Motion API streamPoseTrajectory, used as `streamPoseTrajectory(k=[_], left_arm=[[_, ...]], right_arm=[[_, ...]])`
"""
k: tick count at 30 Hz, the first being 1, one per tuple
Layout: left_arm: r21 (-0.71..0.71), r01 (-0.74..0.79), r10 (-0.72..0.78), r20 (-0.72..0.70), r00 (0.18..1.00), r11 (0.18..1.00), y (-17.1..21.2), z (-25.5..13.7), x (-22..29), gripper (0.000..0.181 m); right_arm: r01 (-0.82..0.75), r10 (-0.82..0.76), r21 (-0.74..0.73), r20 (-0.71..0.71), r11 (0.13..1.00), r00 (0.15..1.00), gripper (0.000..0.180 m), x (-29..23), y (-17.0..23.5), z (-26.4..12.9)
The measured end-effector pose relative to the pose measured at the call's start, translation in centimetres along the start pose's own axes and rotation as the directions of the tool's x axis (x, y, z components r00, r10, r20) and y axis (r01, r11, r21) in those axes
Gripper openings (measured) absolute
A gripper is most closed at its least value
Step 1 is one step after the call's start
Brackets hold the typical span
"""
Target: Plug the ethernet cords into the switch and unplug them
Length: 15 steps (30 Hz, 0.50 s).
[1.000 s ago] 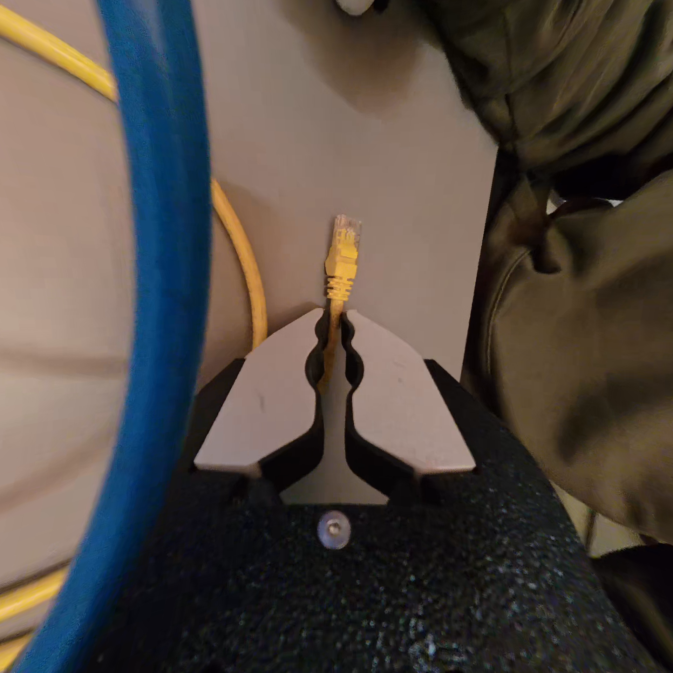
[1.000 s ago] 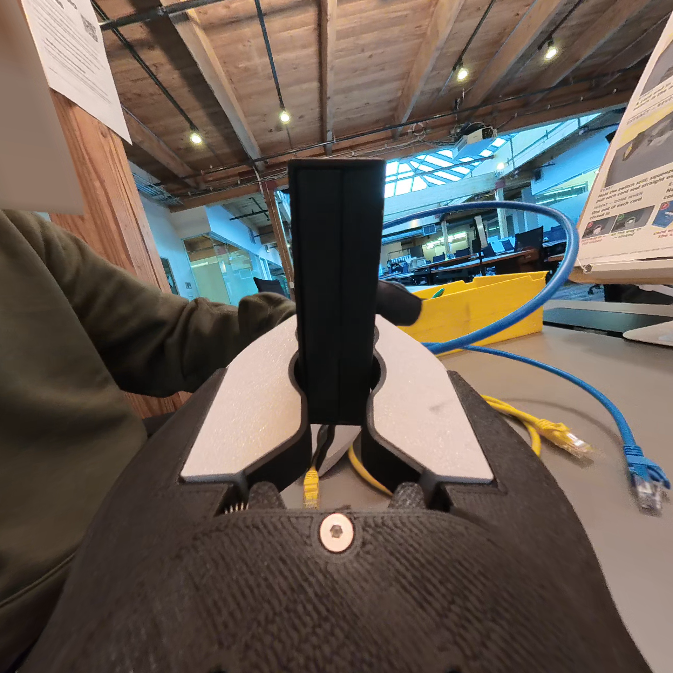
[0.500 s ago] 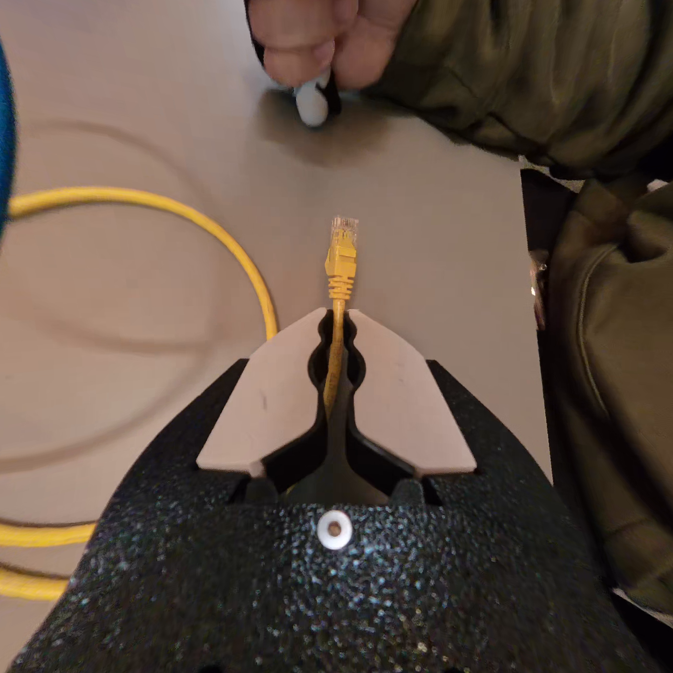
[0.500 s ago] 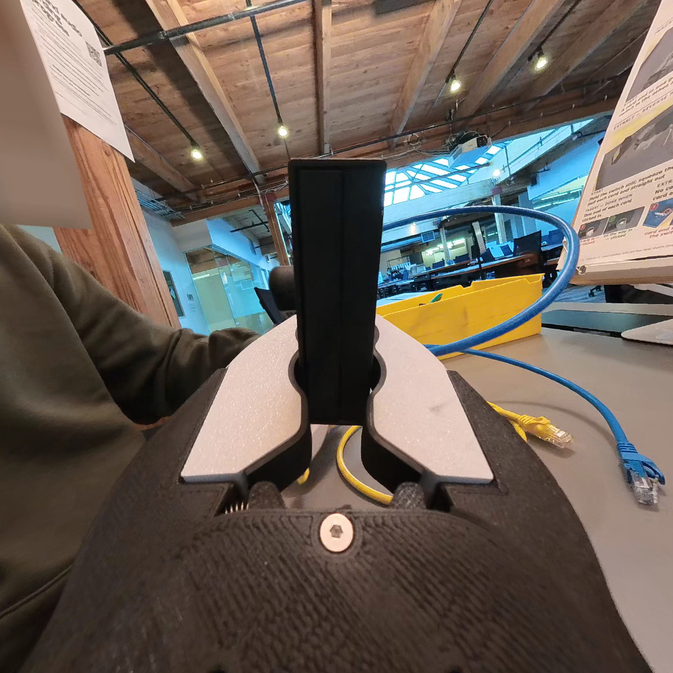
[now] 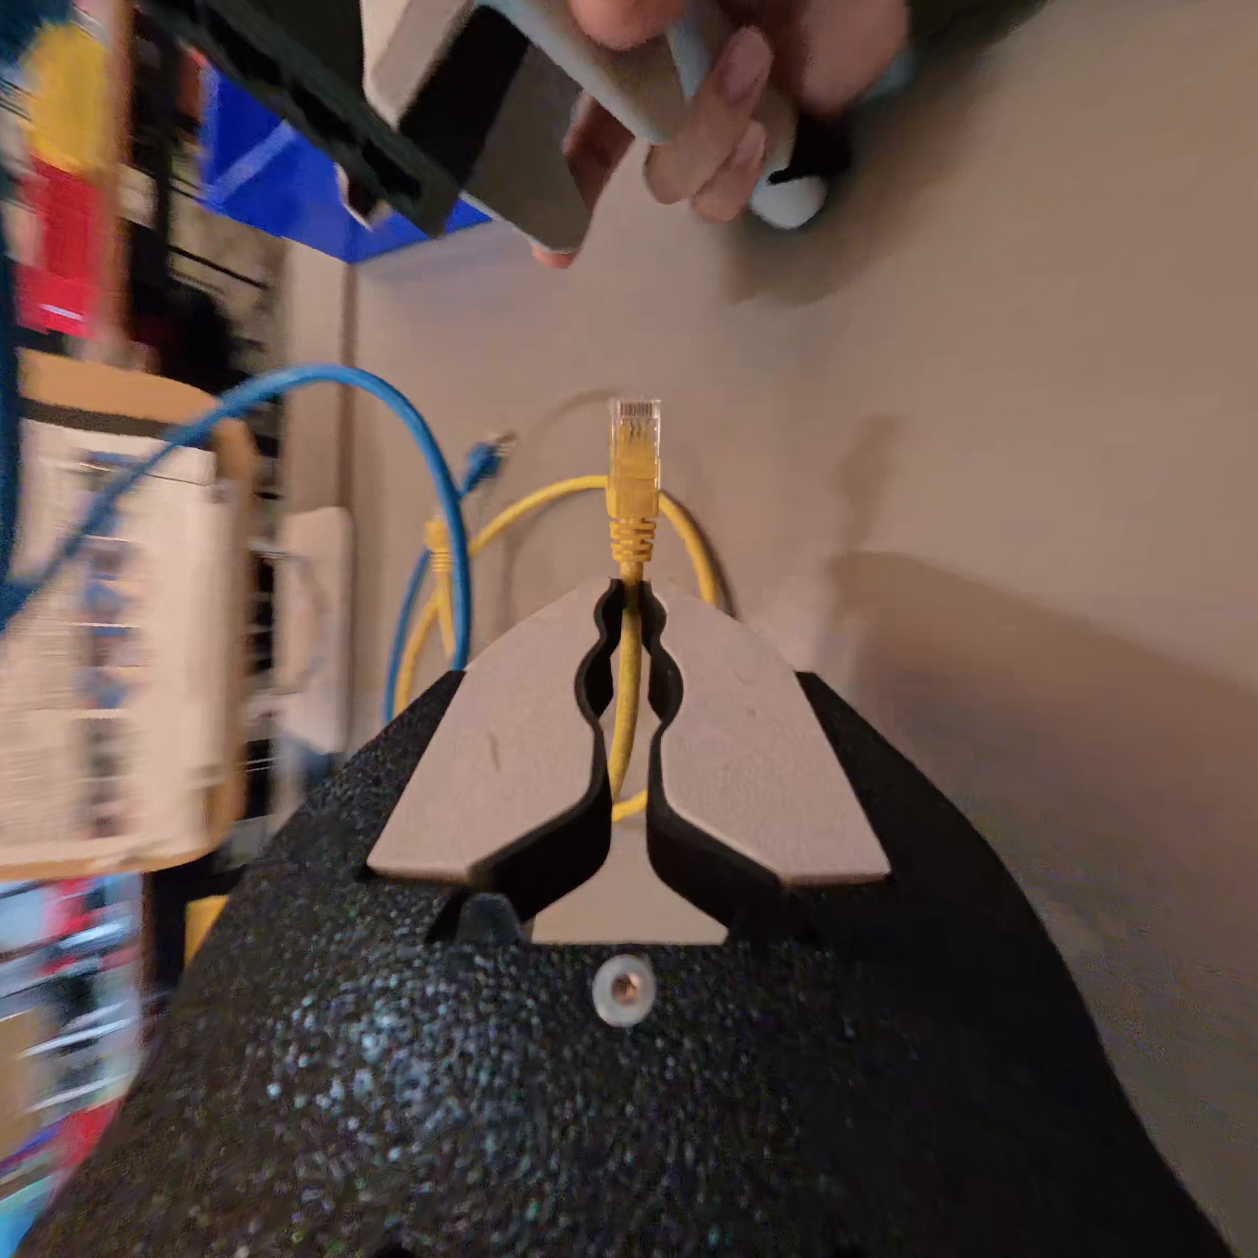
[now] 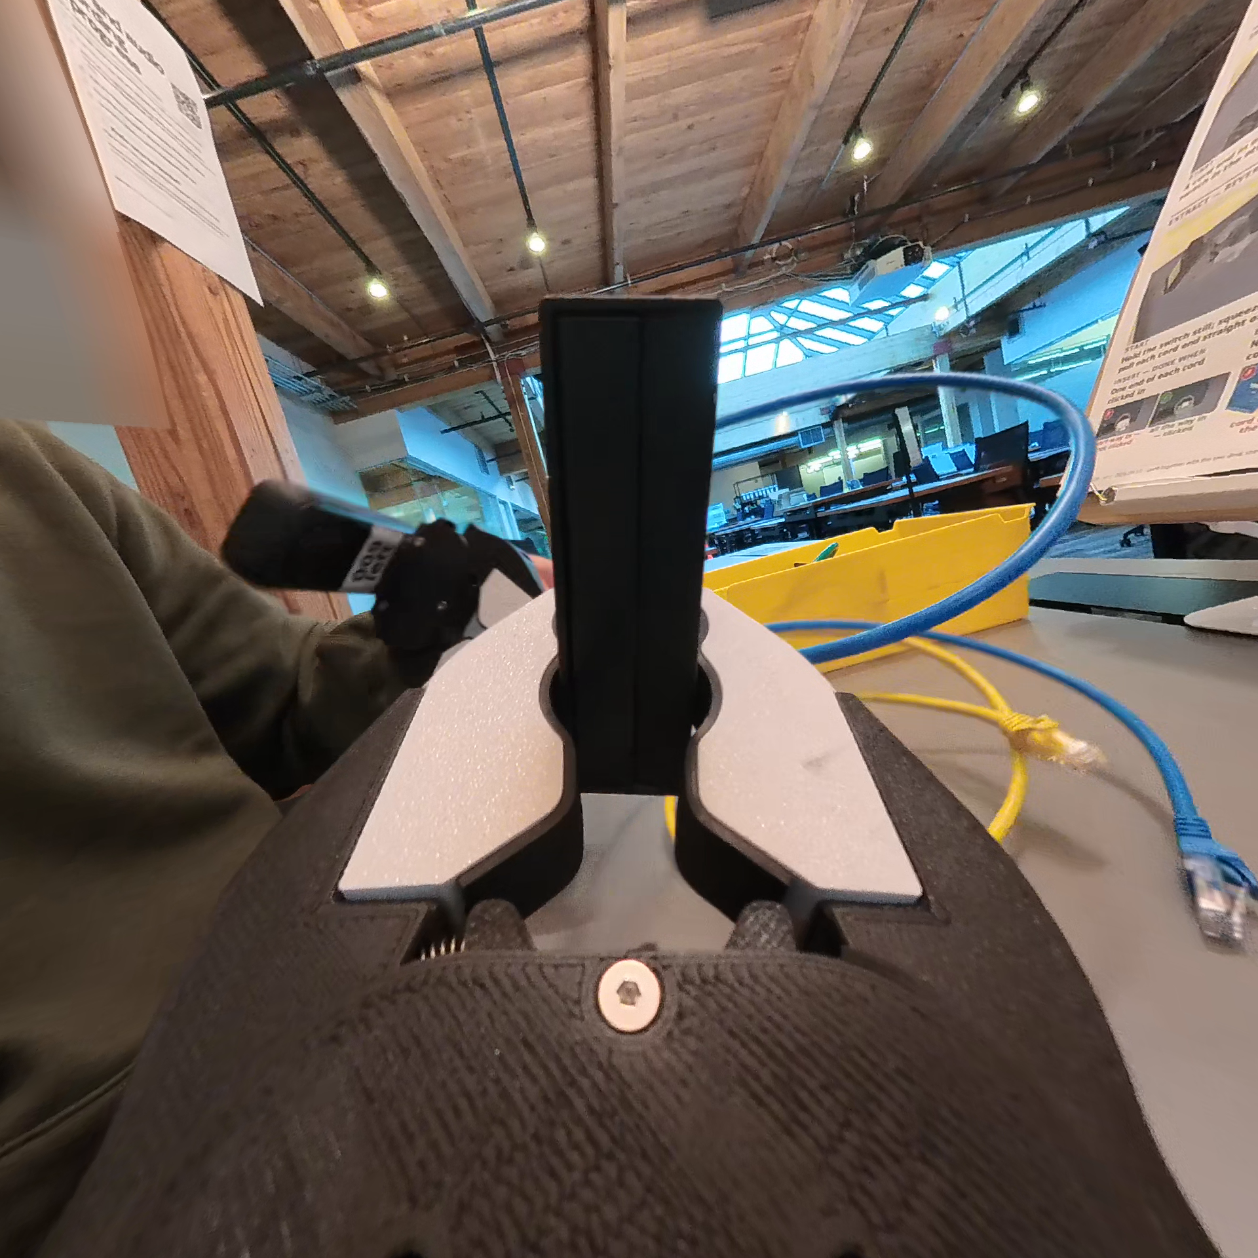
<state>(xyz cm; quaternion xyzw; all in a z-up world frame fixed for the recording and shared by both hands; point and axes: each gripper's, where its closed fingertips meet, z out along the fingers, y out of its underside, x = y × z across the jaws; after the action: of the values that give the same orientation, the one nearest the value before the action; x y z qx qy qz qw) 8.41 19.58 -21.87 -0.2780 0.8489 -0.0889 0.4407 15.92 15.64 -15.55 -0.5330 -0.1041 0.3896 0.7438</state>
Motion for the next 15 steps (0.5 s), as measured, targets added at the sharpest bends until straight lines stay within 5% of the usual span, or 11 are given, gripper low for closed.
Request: streamPoseTrajectory(k=[1,5,15], left_arm=[[-0.029,-0.069,0.071,0.079,0.994,0.997,-0.1,-0.2,-0.6,0.005],[-0.149,-0.274,0.306,0.277,0.911,0.95,-0.6,-0.1,-1.8,0.005],[-0.221,-0.314,0.377,0.37,0.849,0.923,-2.4,-0.2,-4.0,0.005]], right_arm=[[-0.001,0.001,-0.002,0.0,1.0,1.0,0.03,0.0,0.0,0.1],[-0.022,0.022,-0.009,0.03,1.0,0.999,0.03,-0.4,0.3,0.4],[0.01,-0.008,-0.048,0.049,0.999,0.999,0.03,-1.1,0.9,0.9]])
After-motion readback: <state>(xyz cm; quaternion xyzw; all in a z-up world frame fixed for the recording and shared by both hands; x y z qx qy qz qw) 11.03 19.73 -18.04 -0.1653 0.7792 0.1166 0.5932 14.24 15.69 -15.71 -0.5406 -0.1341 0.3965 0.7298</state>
